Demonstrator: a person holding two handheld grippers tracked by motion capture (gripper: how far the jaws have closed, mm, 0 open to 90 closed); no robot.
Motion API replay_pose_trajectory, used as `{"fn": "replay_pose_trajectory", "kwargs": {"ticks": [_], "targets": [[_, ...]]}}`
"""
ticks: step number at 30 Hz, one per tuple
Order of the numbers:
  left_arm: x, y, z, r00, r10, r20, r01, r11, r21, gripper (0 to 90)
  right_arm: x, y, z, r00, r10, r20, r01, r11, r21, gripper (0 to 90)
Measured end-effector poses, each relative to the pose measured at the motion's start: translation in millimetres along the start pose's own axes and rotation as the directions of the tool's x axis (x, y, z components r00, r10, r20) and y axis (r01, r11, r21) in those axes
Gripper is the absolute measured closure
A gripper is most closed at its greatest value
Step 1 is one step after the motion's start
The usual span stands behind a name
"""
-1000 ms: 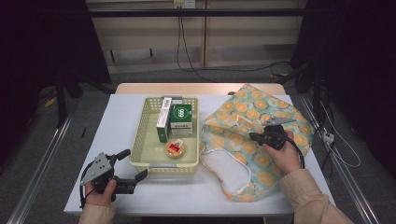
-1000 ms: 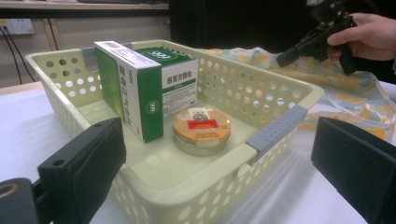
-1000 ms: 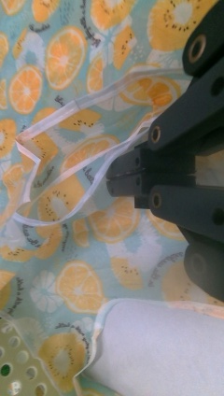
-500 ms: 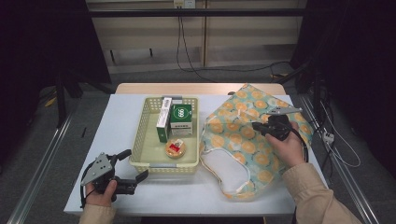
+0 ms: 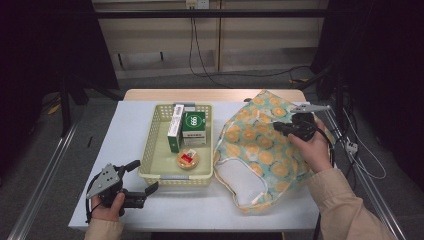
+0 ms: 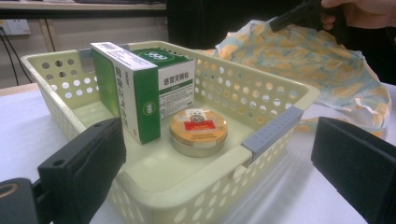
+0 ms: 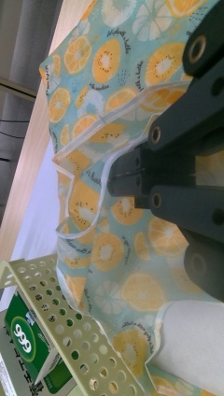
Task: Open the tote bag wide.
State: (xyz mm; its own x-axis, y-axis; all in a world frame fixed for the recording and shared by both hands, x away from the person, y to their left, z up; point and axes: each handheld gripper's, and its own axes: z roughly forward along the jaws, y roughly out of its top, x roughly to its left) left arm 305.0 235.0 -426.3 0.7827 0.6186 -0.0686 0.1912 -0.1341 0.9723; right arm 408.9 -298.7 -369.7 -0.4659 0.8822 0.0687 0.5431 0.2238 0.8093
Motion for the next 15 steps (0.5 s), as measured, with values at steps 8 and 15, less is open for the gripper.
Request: {"fn": "replay_pose_trajectory", "kwargs": {"ticks": [8, 15], "targets": [[-1.4, 3.0, -0.8, 1.0, -0.004, 0.007, 0.004, 1.0, -0.008, 2.8, -2.2, 9.7, -2.7, 0.9999, 0.006, -0.012, -0.006, 1.0, -0.022, 90.0], [0.1, 3.8, -1.3, 1.0, -0.009, 0.004, 0.009, 1.0, -0.003, 2.8, -5.4, 20.0, -9.8, 1.0, 0.004, -0.009, -0.005, 0.999, -0.038, 90.0]]}}
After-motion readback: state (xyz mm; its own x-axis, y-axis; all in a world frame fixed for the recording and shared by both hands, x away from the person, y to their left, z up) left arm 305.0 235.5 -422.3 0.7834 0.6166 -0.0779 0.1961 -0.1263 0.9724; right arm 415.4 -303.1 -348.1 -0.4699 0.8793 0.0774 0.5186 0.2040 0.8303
